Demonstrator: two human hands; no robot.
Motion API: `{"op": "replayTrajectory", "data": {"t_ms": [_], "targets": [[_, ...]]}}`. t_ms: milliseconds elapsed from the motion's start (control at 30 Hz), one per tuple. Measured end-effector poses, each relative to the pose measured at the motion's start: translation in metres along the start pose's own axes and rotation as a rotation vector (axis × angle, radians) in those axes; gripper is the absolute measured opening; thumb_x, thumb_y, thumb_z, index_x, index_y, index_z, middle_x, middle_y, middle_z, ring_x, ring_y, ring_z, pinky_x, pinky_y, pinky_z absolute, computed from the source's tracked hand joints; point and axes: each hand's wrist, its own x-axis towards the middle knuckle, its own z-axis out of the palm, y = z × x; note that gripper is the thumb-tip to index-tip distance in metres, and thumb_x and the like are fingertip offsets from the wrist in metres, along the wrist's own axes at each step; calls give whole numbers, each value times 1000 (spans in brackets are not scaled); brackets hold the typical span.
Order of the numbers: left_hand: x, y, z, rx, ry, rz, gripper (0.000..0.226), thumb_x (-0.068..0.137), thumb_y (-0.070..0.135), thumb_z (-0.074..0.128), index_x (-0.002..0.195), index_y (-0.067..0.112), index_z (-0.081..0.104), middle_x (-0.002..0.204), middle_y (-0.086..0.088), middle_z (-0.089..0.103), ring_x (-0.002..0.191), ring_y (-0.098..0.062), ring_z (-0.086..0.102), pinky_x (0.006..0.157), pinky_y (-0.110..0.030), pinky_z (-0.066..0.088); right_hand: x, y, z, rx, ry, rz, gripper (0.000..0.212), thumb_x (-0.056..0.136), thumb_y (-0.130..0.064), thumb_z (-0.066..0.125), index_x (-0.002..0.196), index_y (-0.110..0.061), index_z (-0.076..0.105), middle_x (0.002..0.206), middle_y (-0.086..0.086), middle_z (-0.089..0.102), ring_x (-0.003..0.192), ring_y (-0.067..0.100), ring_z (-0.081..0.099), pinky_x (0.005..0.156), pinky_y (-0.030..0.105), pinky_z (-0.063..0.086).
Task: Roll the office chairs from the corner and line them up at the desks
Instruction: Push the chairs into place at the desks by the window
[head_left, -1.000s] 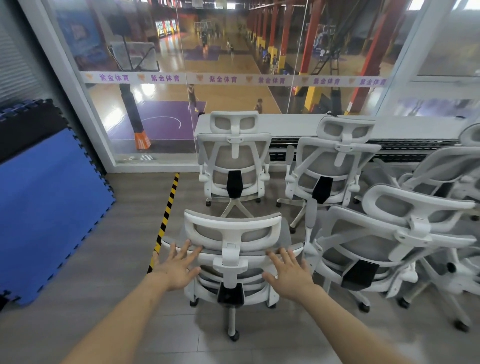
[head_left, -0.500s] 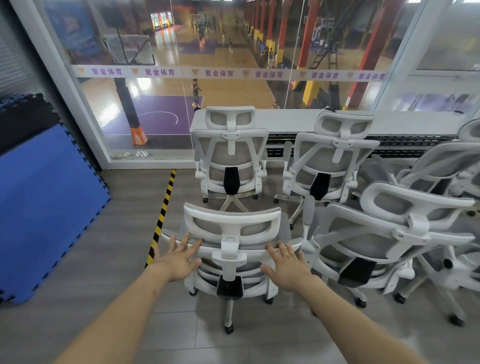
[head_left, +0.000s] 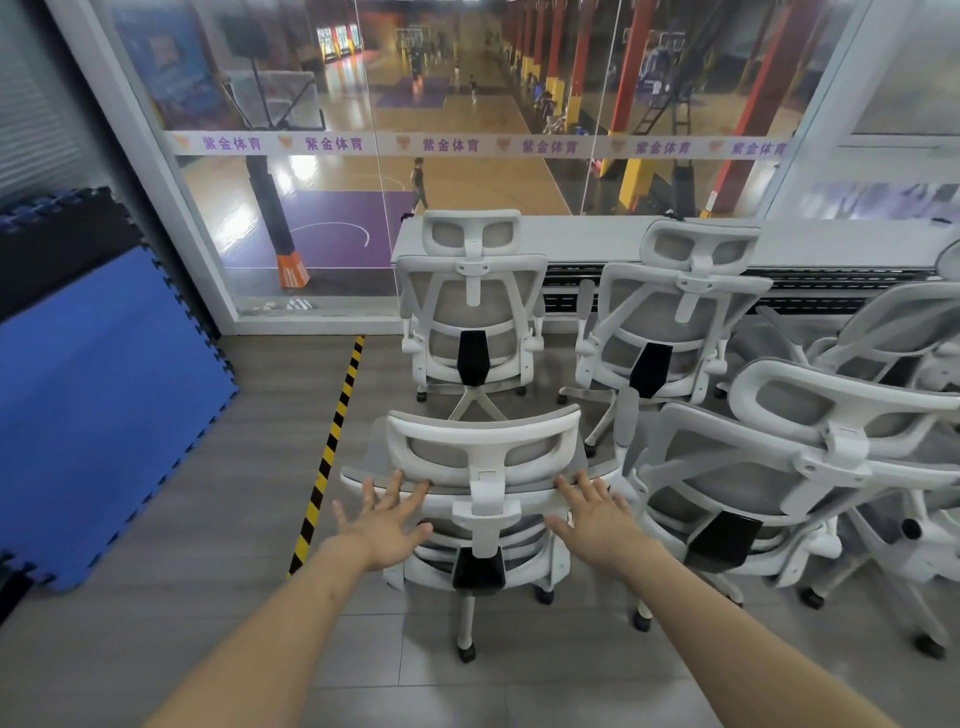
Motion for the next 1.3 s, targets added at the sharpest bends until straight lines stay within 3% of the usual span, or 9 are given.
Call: {"op": "replayTrajectory", "data": {"t_ms": [733, 1100, 1200, 1300], "targets": [[-15, -3, 6, -18, 14, 9, 73, 100, 75, 27, 156, 58, -16, 164, 10, -37, 150, -33, -36, 112, -78, -14, -9, -2, 16, -23, 3, -5, 80, 101, -70, 28, 166, -33, -3, 173, 9, -8, 159, 33, -6, 126, 54, 4], [-18, 2, 6, -48, 37, 12, 76, 100, 74, 31, 158, 55, -15, 165, 9, -36, 151, -34, -35, 117, -75, -5, -8, -3, 11, 3, -24, 0, 82, 101, -69, 33, 166, -34, -3, 173, 7, -10, 159, 33, -7, 126, 56, 5], [-21, 9, 5, -58, 84, 7, 73, 105, 61, 36, 163, 45, -4, 172, 4, -21, 157, -36, -20, 121, -70, 6, -13, -1, 0, 31, -30, -13, 78, 101, -63, 41, 165, -34, 9, 174, 5, 1, 159, 29, 9, 124, 56, 19], [-32, 27, 0, -27, 248, 44, 57, 105, 48, 40, 160, 35, 29, 167, -1, 28, 151, -29, 31, 115, -57, 38, -22, 3, -16, 47, 104, -10, 58, 101, -54, 46, 155, -33, 37, 159, -2, 40, 133, 23, 53, 100, 42, 48]]}}
